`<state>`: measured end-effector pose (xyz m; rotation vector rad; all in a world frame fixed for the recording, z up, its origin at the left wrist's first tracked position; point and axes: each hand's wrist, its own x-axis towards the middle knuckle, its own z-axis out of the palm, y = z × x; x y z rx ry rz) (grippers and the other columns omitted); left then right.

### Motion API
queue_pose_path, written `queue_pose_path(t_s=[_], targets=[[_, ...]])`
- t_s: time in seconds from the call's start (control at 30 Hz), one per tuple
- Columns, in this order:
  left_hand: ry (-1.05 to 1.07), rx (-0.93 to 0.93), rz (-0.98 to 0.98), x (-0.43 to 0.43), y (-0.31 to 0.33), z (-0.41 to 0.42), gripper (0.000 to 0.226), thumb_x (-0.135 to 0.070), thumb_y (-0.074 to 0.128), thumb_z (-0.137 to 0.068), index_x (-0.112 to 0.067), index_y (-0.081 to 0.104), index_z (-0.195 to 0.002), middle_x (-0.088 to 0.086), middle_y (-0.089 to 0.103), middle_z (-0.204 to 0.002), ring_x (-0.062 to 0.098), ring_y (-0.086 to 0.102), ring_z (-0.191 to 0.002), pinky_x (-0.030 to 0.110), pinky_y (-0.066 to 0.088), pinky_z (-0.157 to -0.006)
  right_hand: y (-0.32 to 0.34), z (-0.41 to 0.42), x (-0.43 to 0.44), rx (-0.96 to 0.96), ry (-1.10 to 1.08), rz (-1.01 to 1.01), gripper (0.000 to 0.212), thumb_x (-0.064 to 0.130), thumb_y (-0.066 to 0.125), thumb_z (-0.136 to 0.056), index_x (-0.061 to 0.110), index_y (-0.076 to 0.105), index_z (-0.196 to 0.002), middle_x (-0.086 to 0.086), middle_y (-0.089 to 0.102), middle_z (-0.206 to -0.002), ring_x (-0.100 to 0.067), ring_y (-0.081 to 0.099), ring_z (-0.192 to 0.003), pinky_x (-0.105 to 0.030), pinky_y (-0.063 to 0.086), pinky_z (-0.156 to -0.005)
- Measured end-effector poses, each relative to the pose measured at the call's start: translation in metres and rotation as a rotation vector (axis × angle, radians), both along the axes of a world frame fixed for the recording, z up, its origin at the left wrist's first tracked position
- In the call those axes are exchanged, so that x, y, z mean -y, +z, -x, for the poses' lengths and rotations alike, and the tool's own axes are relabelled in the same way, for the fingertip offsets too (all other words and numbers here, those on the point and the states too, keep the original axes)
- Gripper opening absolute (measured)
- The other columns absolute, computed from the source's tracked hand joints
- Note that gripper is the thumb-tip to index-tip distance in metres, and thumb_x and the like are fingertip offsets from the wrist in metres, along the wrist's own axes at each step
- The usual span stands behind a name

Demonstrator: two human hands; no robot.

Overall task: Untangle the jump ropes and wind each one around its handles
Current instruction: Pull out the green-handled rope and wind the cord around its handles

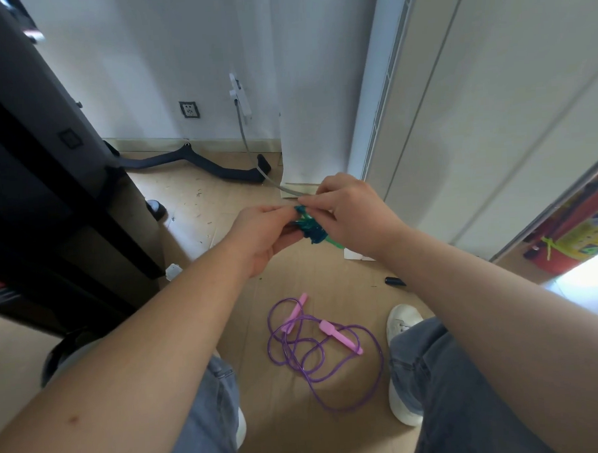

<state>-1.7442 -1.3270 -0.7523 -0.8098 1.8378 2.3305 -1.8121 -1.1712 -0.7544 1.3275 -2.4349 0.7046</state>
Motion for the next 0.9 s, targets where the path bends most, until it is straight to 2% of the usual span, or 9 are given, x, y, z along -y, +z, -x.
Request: queue_pose_path(t_s=[0.1,0.17,0.3,0.47,0.57,0.7,0.9], targets=[[-0.028,0.011,-0.04,-0.001,0.002,0.001,0.02,-0.005,0.065,-0.093,0.003,0.067,-0.111,0.018,0.072,-0.103,0.018,0.072,-0.085,0.022,0.061,-0.071,0.006,0.0,0.0,0.088,-0.11,-0.035,0.021,0.019,0.06,-0.097,0.015,0.076,-0.111,-0.004,0.069,-0.084,-0.023,0.059,-0.082,-0.035,0.049,-0.078],[-0.037,0.017,-0.024,-0.003,0.002,0.001,0.021,-0.007,0.066,-0.093,0.004,0.067,-0.111,0.017,0.073,-0.102,0.016,0.072,-0.083,0.022,0.061,-0.073,0.009,0.0,-0.002,0.198,-0.188,-0.006,0.022,0.023,0.062,-0.097,0.016,0.071,-0.116,0.001,0.07,-0.089,-0.015,0.058,-0.083,-0.031,0.048,-0.083],[-0.003,0.034,0.005,-0.006,0.001,0.0,0.024,-0.012,0.07,-0.091,0.005,0.067,-0.108,0.017,0.071,-0.099,0.017,0.07,-0.082,0.023,0.061,-0.072,0.01,-0.003,-0.004,0.223,-0.145,-0.039,0.012,0.025,0.065,-0.095,0.019,0.074,-0.101,0.008,0.065,-0.085,-0.01,0.056,-0.079,-0.027,0.049,-0.077],[0.055,0.025,-0.087,-0.006,0.003,0.0,0.023,-0.01,0.069,-0.092,0.006,0.067,-0.108,0.017,0.071,-0.099,0.019,0.07,-0.085,0.023,0.061,-0.072,0.013,-0.001,-0.006,0.284,-0.109,0.034,0.009,0.02,0.068,-0.093,0.019,0.076,-0.096,0.007,0.068,-0.088,-0.01,0.059,-0.082,-0.023,0.048,-0.077],[0.078,0.047,-0.117,-0.006,0.005,0.0,0.017,-0.01,0.068,-0.093,0.004,0.068,-0.103,0.015,0.071,-0.092,0.019,0.07,-0.084,0.025,0.061,-0.073,0.014,0.0,-0.006,0.277,-0.086,0.021,0.009,0.022,0.066,-0.094,0.021,0.074,-0.096,0.008,0.066,-0.089,-0.01,0.059,-0.084,-0.024,0.049,-0.078],[0.12,0.042,-0.122,-0.006,0.005,0.004,0.019,-0.01,0.068,-0.093,0.002,0.07,-0.107,0.014,0.072,-0.092,0.018,0.07,-0.086,0.025,0.061,-0.075,0.009,-0.001,-0.003,0.246,-0.074,0.046,0.008,0.025,0.065,-0.095,0.024,0.073,-0.095,0.013,0.063,-0.086,-0.008,0.055,-0.086,-0.02,0.044,-0.078],[0.106,0.014,-0.113,-0.006,0.001,0.005,0.012,-0.008,0.067,-0.093,0.0,0.069,-0.102,0.014,0.071,-0.091,0.015,0.07,-0.08,0.023,0.061,-0.072,0.004,0.001,0.003,0.166,-0.128,-0.059,0.013,0.021,0.061,-0.095,0.02,0.074,-0.095,0.009,0.06,-0.082,-0.01,0.048,-0.083,-0.015,0.034,-0.072]])
